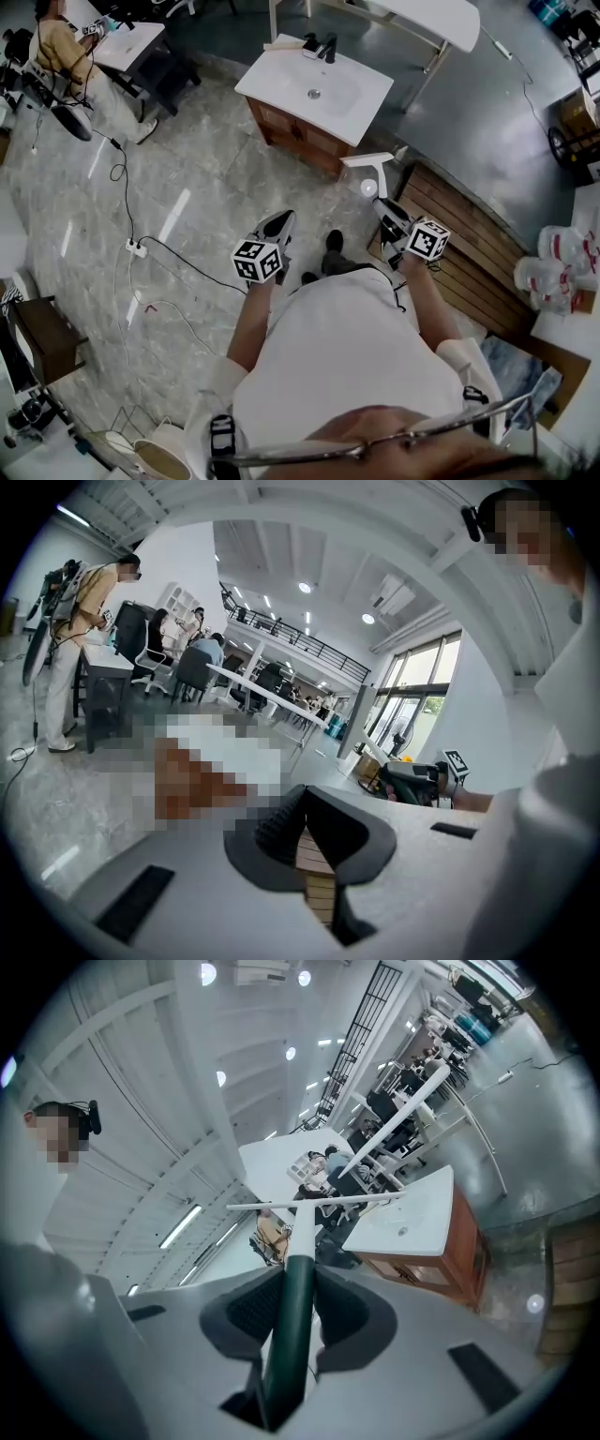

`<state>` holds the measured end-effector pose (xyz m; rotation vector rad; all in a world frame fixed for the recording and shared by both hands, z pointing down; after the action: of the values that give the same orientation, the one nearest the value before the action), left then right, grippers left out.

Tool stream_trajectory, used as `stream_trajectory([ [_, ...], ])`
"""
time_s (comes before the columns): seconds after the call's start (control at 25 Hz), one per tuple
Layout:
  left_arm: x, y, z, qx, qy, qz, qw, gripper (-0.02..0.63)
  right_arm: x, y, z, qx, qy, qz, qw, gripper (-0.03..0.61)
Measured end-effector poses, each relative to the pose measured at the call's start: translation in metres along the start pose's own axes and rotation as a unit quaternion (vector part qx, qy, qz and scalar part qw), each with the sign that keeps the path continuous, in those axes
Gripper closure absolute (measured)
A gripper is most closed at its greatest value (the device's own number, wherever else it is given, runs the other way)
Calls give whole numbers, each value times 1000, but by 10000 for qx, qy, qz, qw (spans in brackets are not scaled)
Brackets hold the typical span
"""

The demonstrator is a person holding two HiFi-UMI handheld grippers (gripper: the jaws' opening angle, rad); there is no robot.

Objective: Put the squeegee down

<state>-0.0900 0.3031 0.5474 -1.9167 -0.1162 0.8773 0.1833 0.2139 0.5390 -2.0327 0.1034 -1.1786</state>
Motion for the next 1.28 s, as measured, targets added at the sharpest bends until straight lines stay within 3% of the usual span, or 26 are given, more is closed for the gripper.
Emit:
stream_trajectory([
  [0.68, -39, 53, -99, -181, 157, -5, 9997, 609, 64, 78, -62, -51, 159, -288, 9994, 477],
  [1.28, -51, 65, -154, -341, 209, 63, 9992, 609, 112, 108, -74, -13, -117, -513, 9986, 477],
])
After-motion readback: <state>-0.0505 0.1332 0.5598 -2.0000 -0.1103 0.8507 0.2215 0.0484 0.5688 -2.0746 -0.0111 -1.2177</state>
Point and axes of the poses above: the fingertips, and each gripper's own axes: z backward along the fingers, x to its right, y out of its top, the point moved 5 cm from there along z, backward along the fingers, and after that the axes turned 10 degrees about -y, right-handed, at the moved point
